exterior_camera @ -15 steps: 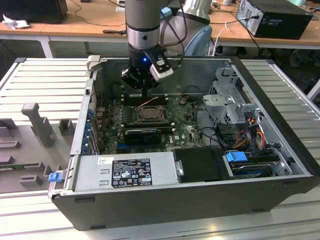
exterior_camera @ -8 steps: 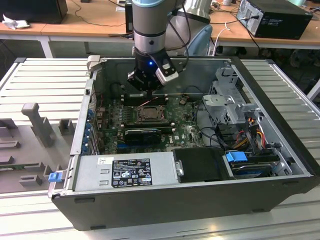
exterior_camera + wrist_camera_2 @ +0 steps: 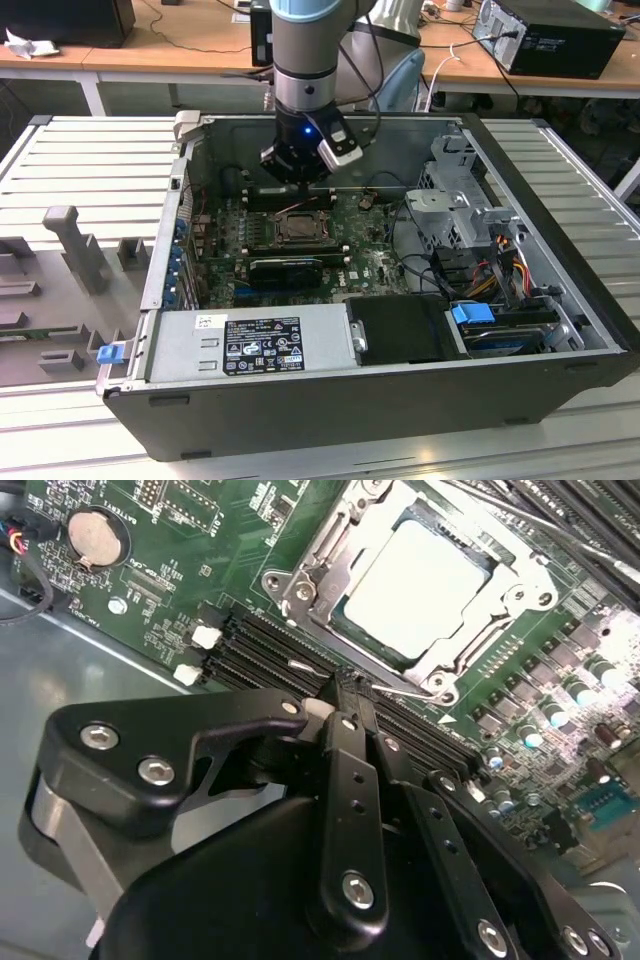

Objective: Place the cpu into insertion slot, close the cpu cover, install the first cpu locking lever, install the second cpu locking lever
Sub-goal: 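Install the first cpu locking lever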

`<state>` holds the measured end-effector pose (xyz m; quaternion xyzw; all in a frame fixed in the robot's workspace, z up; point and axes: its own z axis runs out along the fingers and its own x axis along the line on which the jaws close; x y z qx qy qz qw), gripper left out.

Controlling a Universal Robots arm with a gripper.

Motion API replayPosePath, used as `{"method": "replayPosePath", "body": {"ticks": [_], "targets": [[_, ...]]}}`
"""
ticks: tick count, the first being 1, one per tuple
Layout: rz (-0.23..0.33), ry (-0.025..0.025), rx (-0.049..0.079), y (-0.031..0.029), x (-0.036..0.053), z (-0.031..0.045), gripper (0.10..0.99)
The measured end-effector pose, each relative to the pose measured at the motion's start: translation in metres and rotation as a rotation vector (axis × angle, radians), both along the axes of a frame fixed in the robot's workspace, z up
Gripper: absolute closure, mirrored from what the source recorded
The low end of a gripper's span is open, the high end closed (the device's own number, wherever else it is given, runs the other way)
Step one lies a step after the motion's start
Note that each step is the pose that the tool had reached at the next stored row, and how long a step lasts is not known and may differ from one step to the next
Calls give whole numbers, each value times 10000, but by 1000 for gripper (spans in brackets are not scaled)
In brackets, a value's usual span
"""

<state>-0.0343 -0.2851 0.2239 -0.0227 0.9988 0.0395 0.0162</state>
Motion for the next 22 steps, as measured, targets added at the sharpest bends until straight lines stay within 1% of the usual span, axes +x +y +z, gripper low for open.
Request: {"method": "replayPosePath", "body": {"ticks": [4, 11, 17, 22], "targets": [[15, 0, 0, 15, 30, -29, 980], [53, 0, 0, 19, 83, -85, 980], [55, -6, 0, 19, 101, -148, 980], [54, -7, -3, 20, 106, -179, 980]]}}
